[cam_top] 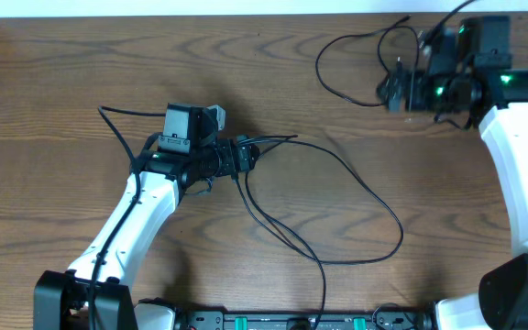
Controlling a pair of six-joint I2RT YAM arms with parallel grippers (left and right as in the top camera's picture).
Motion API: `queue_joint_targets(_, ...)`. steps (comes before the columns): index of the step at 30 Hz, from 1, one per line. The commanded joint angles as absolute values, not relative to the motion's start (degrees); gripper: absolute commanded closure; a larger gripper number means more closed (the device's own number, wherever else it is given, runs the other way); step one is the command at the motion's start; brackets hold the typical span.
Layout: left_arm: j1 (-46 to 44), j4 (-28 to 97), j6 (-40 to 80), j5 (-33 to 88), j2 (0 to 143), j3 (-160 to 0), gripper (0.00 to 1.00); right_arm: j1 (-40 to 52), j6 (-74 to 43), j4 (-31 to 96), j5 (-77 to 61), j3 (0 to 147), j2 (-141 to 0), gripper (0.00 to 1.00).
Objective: Untangle cables
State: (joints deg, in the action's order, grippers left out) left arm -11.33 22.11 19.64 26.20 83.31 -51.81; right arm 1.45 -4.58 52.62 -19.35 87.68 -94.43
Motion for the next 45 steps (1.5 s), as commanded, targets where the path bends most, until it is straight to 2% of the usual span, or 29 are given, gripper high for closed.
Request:
queue_joint_targets(1, -11.1, 22.0, 19.5, 25.8, 83.6, -51.5, 0.02, 3.2, -2.2, 59.0, -25.4, 86.8, -95.3, 0.01)
queue_joint_targets(6, -11.1, 21.1, 19.5, 25.8, 83.6, -51.5, 0.02, 7.7, 3.1, 62.0, -38.2, 86.2, -95.2, 0.01)
queue_joint_targets(10, -11.1, 20.2, 18.9, 26.1, 83.6, -51.5, 0.02, 11.9, 3.6, 62.7, -40.5, 86.2, -95.0, 0.01)
queue_joint_targets(16, -11.1, 29.2, 5.0, 26.3, 83.6, -51.5, 0.02, 18.1, 25.6, 62.9, -31.7, 86.1, -95.0, 0.01)
queue_joint_targets(19, -11.1, 33.6, -0.6, 26.3, 83.6, -51.5, 0.02, 20.5, 31.5, 63.9, -31.1, 86.1, -95.0, 0.01)
queue_joint_targets(23, -11.1, 35.7, -2.2, 26.3, 83.6, -51.5, 0.02, 22.7, 37.4, 65.4, -32.8, 85.3, -95.2, 0.01)
queue_joint_targets(27, -11.1, 36.7, -4.8, 26.3, 83.6, -51.5, 0.02, 24.9, 39.5, 63.5, -33.5, 82.9, -95.3, 0.05)
queue_joint_targets(29, -11.1, 38.2, -6.1, 26.5, 83.5, -51.5, 0.02, 25.5, 38.9, 60.8, -32.1, 81.4, -95.4, 0.02)
queue_joint_targets(33, -11.1, 42.3, -13.8, 32.2, 83.5, -51.6, 0.02, 25.6, 36.7, 56.9, -32.1, 79.5, -95.7, 0.04)
queue_joint_targets(36, -11.1, 44.3, -18.0, 36.1, 83.5, -51.6, 0.02, 26.1, 36.7, 53.8, -31.8, 77.6, -96.6, 0.16)
queue_joint_targets(39, -11.1, 44.8, -18.5, 37.9, 83.5, -51.6, 0.02, 26.1, 33.6, 48.4, -31.6, 75.1, -97.5, 0.64)
queue_joint_targets(41, -11.1, 44.8, -18.7, 40.1, 83.5, -51.6, 0.02, 26.0, 28.1, 43.3, -31.6, 73.5, -98.1, 0.87)
queue_joint_targets(45, -11.1, 44.6, -22.3, 43.4, 83.5, -51.6, 0.02, 25.9, 19.5, 34.9, -31.0, 71.3, -98.3, 0.96)
